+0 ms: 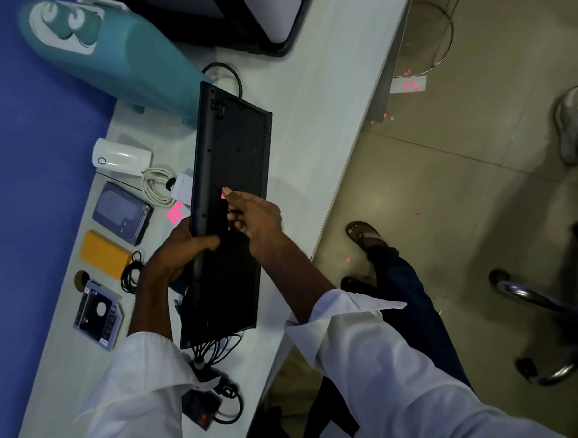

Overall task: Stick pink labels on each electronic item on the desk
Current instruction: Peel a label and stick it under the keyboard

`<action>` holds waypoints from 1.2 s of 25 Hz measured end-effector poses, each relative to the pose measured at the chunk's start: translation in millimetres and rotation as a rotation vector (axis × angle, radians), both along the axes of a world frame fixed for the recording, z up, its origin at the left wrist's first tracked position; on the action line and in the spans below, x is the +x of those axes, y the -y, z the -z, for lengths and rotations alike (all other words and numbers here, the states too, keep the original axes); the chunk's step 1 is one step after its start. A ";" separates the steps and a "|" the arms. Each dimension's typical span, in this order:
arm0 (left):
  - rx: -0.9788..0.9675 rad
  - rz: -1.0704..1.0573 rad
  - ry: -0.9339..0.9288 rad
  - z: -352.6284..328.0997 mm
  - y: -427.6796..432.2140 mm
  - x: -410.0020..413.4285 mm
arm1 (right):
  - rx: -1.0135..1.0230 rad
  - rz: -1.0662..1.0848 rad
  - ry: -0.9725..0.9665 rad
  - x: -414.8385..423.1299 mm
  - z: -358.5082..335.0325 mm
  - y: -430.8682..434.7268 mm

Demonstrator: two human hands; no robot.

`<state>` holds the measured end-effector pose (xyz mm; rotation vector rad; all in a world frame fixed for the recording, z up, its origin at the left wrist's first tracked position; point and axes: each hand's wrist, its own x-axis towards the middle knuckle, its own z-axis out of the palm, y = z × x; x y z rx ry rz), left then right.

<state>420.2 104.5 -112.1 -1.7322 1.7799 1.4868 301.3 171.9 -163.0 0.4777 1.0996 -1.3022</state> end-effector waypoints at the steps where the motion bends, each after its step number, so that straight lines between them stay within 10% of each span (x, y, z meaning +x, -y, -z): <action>1: -0.002 0.001 -0.001 0.0 0.1 0.1 | -0.004 0.006 0.001 0.4 -0.2 -0.7; 14: -0.007 0.094 0.055 -7.9 2.0 -3.0 | 0.126 -0.081 -0.185 5.3 5.8 4.1; 30: -0.153 0.101 -0.147 0.2 -65.2 -40.6 | -0.084 0.003 0.093 -31.9 6.5 -56.4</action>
